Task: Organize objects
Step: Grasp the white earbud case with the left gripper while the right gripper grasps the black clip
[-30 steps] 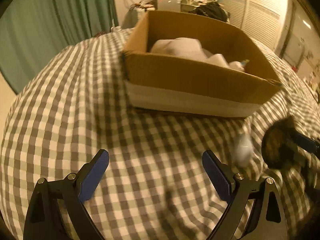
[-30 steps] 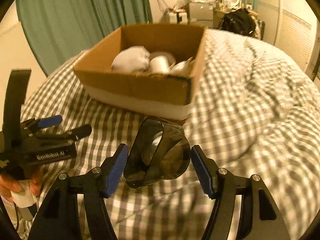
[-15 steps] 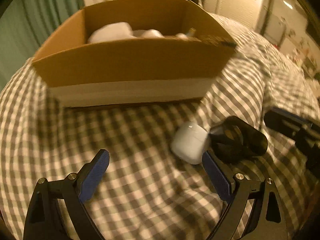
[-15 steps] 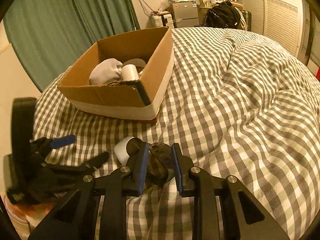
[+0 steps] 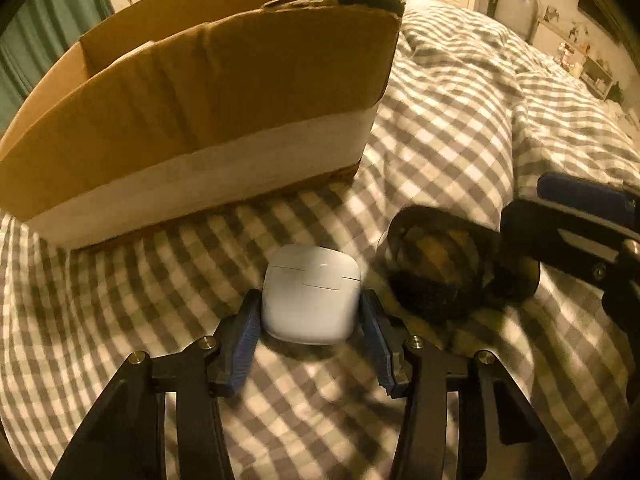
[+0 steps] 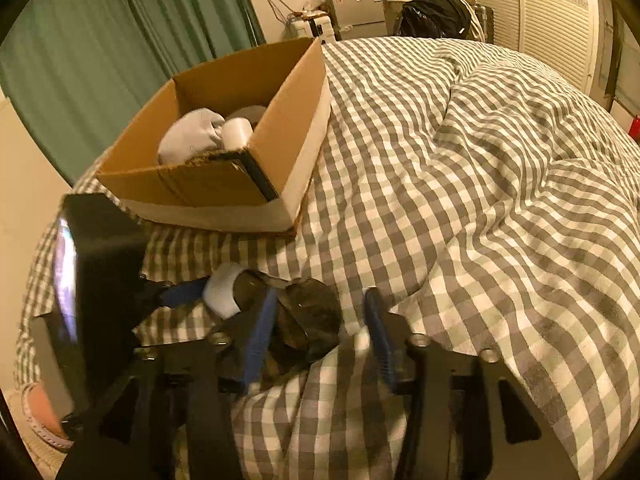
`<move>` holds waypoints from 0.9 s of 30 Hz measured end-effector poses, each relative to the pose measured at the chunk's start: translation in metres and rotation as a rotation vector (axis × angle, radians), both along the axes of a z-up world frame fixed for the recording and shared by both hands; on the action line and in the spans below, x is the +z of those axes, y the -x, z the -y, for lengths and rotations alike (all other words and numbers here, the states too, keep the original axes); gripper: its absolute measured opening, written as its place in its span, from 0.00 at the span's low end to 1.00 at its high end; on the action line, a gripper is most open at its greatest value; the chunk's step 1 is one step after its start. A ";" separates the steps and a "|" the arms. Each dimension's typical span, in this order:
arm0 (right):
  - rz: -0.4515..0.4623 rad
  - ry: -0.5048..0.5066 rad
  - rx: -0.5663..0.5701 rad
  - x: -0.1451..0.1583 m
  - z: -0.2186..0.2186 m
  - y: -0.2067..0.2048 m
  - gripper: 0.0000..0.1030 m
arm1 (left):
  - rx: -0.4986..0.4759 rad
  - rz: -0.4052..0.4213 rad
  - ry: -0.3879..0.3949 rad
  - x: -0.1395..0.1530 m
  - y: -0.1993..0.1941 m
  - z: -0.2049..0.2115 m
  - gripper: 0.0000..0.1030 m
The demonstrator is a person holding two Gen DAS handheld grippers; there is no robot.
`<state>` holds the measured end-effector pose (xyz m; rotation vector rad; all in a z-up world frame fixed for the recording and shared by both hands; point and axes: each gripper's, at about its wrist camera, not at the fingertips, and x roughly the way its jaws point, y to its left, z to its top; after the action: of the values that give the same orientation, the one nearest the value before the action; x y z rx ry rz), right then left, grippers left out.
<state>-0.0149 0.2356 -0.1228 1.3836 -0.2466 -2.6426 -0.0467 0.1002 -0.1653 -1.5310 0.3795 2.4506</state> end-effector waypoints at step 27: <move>0.027 -0.180 0.119 -0.022 0.047 0.007 0.44 | 0.220 -0.058 -0.082 0.043 -0.029 0.074 0.49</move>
<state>-0.0217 0.1886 -0.1449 1.4375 0.0706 -2.6026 -0.0179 0.0263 -0.1227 -1.5445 0.1239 2.6443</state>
